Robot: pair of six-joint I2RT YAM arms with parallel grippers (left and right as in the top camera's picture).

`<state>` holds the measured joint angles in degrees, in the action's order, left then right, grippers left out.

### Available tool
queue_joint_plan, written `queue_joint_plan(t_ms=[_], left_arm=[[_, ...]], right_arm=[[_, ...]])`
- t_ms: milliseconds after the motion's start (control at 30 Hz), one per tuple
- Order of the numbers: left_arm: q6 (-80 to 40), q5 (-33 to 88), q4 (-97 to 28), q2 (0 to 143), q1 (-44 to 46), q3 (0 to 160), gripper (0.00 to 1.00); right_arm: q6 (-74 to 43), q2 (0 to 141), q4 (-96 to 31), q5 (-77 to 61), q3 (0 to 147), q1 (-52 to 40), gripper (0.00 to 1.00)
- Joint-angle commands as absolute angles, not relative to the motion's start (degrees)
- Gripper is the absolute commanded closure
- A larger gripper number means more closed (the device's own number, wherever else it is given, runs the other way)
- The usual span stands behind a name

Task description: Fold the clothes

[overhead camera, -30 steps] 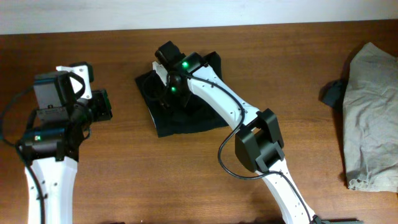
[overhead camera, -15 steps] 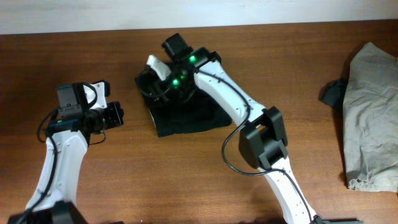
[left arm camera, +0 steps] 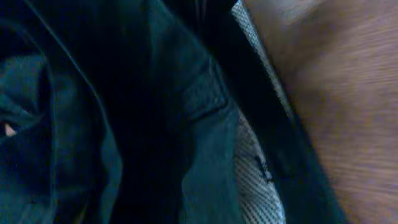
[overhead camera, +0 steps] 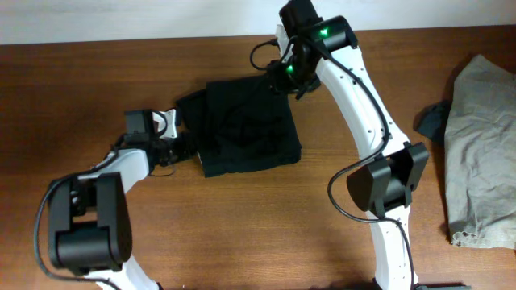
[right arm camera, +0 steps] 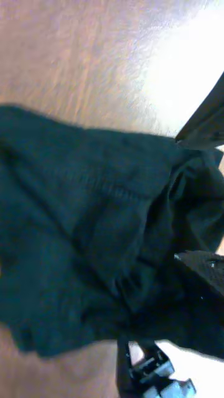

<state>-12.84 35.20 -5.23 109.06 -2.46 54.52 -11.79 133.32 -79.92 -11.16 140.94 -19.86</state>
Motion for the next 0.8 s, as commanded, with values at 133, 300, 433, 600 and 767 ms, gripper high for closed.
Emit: queue_joint_plan(t_ms=[133,300,433,600,767], left_arm=[[-16.29,36.58,-2.13,113.80,-0.10,54.15,0.99],[-16.25,34.87,-2.15,113.89,-0.10,54.15,0.99],[-16.27,34.76,-2.15,113.89,-0.10,54.15,1.00],[-16.25,34.79,-2.20,113.89,-0.10,54.15,0.99],[-16.25,34.81,-2.37,113.89,-0.10,54.15,0.99]], right_arm=[[-15.92,138.21,-77.30,-8.36,134.98,-18.02,0.36],[-17.06,140.44,-74.56,-10.81,134.13,-18.20,0.36],[-17.28,141.12,-71.96,-12.56,134.02,-18.81,0.46],[-18.57,141.12,-69.43,-16.53,134.04,-18.85,0.68],[-18.57,141.12,-69.38,-16.49,134.04,-18.83,0.82]])
